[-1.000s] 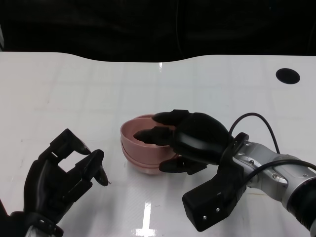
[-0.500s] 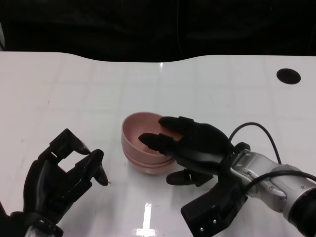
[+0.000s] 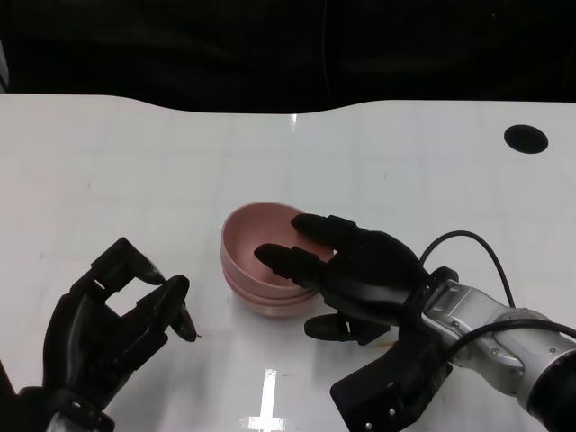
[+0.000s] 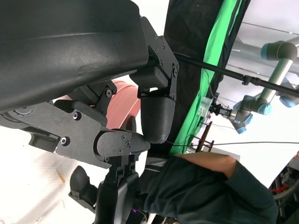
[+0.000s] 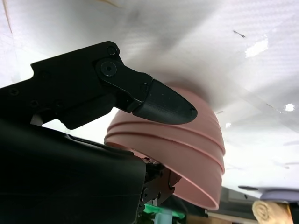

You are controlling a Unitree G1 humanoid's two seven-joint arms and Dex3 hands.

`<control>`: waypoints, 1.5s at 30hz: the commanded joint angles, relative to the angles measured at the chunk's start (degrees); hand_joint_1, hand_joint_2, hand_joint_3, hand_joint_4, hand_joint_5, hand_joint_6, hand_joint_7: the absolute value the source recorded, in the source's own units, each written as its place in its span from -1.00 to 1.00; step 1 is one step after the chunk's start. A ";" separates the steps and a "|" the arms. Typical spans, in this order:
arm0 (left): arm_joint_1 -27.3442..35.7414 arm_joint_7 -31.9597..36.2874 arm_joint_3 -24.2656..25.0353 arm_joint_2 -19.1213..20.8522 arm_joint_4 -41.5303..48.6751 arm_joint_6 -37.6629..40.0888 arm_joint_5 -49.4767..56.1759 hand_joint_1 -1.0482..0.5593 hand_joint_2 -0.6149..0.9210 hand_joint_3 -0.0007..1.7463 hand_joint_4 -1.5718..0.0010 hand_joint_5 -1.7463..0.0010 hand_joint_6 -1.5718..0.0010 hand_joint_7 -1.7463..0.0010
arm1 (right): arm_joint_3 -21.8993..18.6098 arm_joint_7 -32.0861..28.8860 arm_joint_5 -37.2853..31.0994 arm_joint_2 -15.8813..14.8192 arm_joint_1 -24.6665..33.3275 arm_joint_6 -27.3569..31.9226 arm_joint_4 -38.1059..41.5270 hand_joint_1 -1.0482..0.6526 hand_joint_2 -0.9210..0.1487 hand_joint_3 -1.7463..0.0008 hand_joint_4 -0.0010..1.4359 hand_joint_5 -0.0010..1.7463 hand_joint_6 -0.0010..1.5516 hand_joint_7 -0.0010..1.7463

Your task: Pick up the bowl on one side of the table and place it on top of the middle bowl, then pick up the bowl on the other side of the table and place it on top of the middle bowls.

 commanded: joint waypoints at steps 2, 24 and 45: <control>-0.49 -0.22 0.41 0.50 0.21 -0.32 -0.65 0.08 0.94 -0.53 -0.15 -1.00 0.24 -1.00 | -1.13 -0.87 0.70 -1.68 0.66 -0.19 -2.28 -0.90 -1.00 -0.16 -1.00 -1.00 -1.00 -1.00; -1.08 -0.40 0.33 0.75 1.32 -0.84 -0.32 0.07 0.94 -0.54 -0.14 -1.00 0.25 -1.00 | -13.34 -0.24 12.03 -8.17 10.35 -3.67 -16.36 -0.76 -1.00 0.36 -0.99 -0.99 -0.86 -0.96; -1.50 -0.25 0.94 1.19 1.41 -0.32 -0.57 0.07 0.96 -0.54 -0.14 -1.00 0.24 -1.00 | -30.98 -5.16 36.49 -1.55 27.05 -14.76 -15.70 -0.06 -0.79 0.64 0.26 -0.88 0.01 -0.94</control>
